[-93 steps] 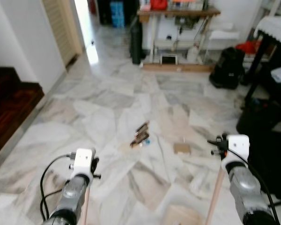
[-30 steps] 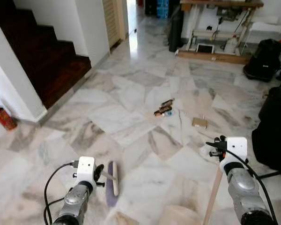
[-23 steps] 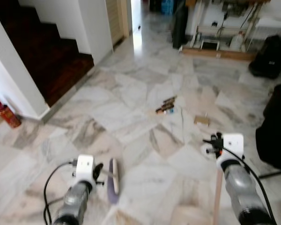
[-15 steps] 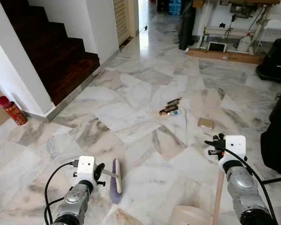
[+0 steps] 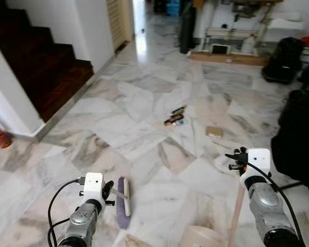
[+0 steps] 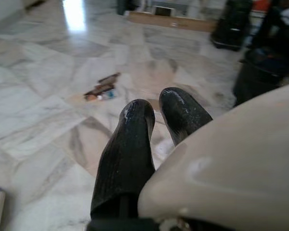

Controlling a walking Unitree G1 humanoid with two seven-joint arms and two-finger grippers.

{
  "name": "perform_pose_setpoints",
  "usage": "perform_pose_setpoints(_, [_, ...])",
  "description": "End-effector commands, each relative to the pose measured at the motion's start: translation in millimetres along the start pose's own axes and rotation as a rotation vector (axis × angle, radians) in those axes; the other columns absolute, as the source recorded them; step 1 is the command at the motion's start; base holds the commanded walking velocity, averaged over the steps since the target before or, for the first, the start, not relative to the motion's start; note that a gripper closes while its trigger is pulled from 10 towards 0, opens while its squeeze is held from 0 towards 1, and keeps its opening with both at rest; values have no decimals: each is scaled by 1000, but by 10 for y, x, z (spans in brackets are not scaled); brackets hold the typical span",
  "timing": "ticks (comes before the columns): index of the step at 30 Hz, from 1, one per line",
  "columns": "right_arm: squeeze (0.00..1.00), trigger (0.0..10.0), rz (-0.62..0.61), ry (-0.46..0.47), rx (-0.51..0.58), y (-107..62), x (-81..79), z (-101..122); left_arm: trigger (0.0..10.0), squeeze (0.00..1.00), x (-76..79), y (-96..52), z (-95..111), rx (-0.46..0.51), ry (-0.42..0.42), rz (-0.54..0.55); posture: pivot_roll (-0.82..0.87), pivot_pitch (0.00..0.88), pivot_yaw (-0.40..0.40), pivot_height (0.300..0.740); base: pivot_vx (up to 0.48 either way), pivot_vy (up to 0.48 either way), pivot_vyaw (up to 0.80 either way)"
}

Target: Sweep floor

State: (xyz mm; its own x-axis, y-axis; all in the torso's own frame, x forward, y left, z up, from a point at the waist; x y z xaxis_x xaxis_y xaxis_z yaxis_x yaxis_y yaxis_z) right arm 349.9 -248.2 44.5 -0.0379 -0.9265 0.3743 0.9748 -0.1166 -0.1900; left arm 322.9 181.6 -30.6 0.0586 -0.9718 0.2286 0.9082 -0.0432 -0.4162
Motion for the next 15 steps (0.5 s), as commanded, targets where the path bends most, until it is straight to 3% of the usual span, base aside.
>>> perform_pose_setpoints(1, [0, 10000, 3, 2, 0, 25, -10, 31, 10000, 0, 8, -72, -299, -114, -36, -1, -179, 0, 10, 740, 0, 0, -800])
perform_pose_setpoints(10, [0, 10000, -6, 7, 5, 42, 6, 57, 10000, 0, 6, -64, -283, -113, -36, 0, -179, 0, 15, 740, 0, 0, -800])
perform_pose_setpoints(15, [0, 10000, -8, 11, 24, 22, 1, 65, 10000, 0, 2, -63, -276, -112, -32, -2, -177, 0, 19, 740, 0, 0, 0])
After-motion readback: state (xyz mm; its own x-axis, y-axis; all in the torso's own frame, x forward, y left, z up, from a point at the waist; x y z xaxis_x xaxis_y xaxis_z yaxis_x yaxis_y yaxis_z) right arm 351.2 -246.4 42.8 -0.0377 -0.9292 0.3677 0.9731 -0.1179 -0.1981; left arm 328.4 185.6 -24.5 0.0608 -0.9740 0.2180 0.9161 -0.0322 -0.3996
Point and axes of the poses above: a point about 5 cm out from each wrist's last joint towards the gripper, its own y axis pointing out of the wrist towards the gripper, its own z axis along the axis of the wrist's last joint, x = y × z, the point moved 5 cm from there along y, pointing out of the wrist towards the gripper, and after that the axes turned 15 degrees about -y, right-handed, at the moved point
